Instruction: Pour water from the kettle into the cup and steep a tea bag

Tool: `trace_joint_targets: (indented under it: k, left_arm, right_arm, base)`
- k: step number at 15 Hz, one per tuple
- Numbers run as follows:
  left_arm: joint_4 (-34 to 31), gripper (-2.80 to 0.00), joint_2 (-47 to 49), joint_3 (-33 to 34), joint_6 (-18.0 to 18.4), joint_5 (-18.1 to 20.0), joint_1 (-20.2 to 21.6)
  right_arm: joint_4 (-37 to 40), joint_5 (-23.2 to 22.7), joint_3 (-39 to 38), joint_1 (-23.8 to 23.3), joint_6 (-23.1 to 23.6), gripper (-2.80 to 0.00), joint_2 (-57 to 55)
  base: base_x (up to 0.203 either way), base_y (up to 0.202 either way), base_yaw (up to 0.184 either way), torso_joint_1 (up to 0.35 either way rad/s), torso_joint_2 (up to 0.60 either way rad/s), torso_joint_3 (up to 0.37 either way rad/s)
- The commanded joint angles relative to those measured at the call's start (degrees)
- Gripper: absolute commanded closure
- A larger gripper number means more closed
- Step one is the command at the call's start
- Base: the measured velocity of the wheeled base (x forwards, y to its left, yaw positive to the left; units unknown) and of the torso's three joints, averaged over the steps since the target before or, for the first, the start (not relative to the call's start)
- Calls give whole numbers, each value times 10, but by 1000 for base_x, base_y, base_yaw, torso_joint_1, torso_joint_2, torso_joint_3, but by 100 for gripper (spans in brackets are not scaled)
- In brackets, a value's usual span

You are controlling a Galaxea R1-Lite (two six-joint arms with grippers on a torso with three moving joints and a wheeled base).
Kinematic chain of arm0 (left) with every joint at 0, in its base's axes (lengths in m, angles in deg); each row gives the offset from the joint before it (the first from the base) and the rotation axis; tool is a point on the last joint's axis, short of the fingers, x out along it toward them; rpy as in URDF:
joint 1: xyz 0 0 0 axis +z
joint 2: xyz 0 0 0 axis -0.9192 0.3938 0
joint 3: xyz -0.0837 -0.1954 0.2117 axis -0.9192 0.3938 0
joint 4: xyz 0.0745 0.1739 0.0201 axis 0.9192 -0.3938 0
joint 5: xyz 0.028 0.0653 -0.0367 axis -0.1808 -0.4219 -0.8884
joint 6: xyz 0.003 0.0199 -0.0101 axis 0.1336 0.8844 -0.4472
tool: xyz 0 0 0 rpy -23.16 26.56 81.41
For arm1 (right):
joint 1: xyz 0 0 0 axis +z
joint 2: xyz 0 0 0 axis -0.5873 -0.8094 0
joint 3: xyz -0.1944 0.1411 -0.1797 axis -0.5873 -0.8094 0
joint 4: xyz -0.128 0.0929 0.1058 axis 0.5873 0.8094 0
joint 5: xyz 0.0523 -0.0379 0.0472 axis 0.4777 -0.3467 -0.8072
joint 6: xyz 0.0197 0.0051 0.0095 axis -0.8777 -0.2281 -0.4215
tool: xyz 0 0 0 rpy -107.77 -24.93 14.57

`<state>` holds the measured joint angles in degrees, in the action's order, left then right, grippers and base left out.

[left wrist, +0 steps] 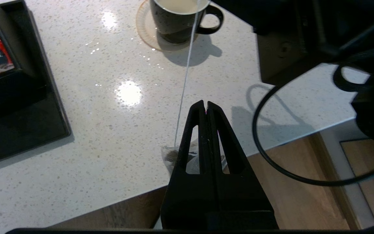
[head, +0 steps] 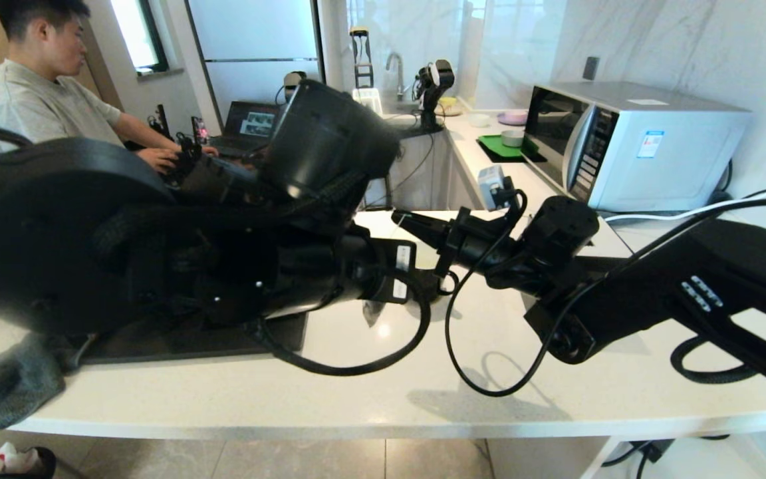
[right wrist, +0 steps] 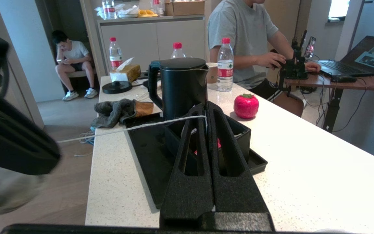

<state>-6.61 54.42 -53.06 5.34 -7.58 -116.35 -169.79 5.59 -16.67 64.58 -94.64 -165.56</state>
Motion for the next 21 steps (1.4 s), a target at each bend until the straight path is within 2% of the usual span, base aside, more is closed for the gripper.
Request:
trace_joint_targets:
  k: [1,12,13,21]
  left_arm:
    - [-1,0,12,-2,-2,-1,6]
    - [0,0,26,-7,-1,0,22]
    - [0,-280,26,-8,-1,0,22]
    - [-1,-280,18,16,-2,-28,22]
  right_arm:
    - [-4,-3,3,0,-1,0,5]
    - [-4,-5,-2,0,-1,0,18]
    - [-5,-5,-2,0,-1,0,18]
    - [-5,-4,-6,-3,-1,0,30]
  base:
    - [0,0,0,0,0,0]
    - [0,0,0,0,0,0]
    - [0,0,0,0,0,0]
    - [0,0,0,0,0,0]
